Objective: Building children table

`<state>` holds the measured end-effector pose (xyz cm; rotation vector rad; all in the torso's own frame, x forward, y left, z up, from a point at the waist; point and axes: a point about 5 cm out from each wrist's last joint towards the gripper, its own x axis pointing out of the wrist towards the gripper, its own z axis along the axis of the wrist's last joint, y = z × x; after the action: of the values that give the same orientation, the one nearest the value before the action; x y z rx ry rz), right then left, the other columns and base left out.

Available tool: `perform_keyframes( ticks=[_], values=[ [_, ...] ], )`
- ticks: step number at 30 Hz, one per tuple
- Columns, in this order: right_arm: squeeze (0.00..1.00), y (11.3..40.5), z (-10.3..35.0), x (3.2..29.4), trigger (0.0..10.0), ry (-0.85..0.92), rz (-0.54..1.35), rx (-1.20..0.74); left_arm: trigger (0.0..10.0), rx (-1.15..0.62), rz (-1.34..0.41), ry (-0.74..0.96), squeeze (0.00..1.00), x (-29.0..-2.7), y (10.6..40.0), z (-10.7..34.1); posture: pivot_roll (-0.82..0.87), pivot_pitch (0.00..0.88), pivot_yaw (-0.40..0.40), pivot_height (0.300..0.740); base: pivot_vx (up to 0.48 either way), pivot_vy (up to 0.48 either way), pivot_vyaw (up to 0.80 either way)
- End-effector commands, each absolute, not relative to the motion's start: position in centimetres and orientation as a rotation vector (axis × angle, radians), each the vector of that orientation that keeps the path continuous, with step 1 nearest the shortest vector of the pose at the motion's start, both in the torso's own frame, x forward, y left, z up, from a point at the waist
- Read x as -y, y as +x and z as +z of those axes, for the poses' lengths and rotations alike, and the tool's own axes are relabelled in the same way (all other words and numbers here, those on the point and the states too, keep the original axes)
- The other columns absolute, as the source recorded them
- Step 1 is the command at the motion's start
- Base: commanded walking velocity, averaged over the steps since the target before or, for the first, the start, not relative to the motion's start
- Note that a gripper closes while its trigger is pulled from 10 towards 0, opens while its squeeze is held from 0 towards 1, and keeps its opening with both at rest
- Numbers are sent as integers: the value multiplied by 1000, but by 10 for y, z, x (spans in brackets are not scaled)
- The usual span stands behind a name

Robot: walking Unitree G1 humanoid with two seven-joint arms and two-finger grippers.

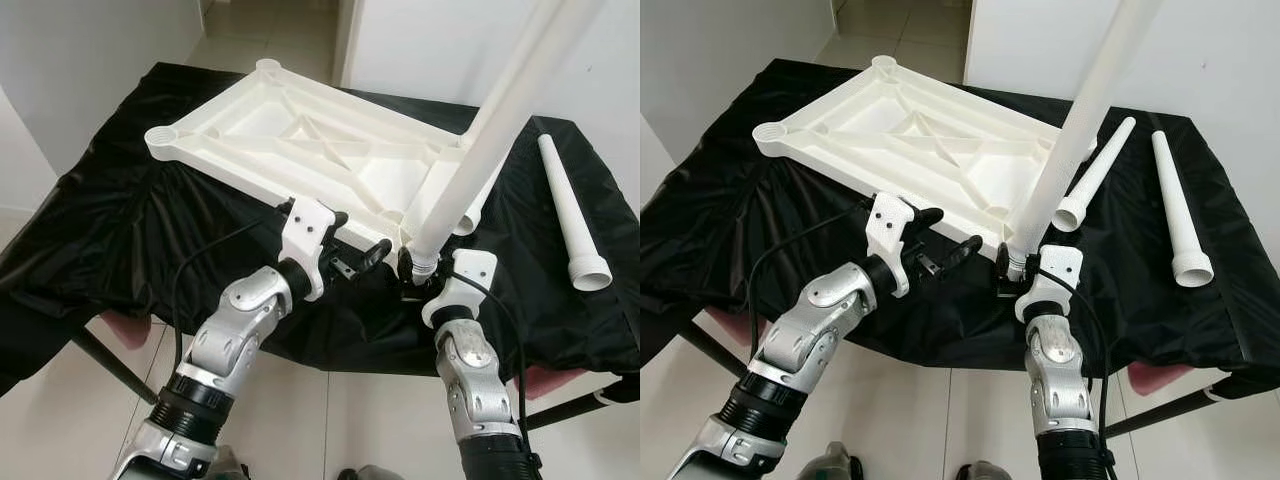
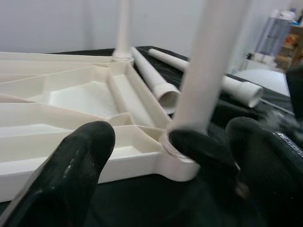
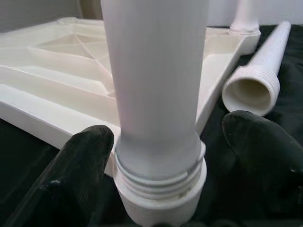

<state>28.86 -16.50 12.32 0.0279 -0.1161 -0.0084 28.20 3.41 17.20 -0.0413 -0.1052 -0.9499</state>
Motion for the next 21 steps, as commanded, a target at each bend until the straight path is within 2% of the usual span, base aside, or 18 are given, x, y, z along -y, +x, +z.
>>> perform_keyframes(
  ticks=[1, 13, 15, 17, 21],
  values=[
    [0, 292, 127, 168, 10000, 62, 12, 124, 10000, 102, -1026, -9, 0, -29, 274, 171, 48, 4, -44, 740, 0, 0, 0],
    [0, 317, 138, 176, 10000, -18, 212, 99, 10000, 102, -1094, 40, 0, -32, 256, 172, 59, 3, -55, 740, 0, 0, 0],
    [0, 324, 141, 180, 10000, -99, 344, 86, 10000, 96, -1098, 47, 0, -33, 251, 172, 70, 10, -63, 740, 0, 0, 0],
    [0, 328, 141, 185, 10000, -110, 391, 68, 10000, 97, -1094, 51, 0, -33, 251, 172, 74, 13, -64, 740, 0, 0, 0],
    [0, 330, 141, 187, 10000, -110, 407, 60, 10000, 96, -1091, 52, 0, -34, 251, 172, 74, 14, -64, 740, 0, 0, 0]
  ],
)
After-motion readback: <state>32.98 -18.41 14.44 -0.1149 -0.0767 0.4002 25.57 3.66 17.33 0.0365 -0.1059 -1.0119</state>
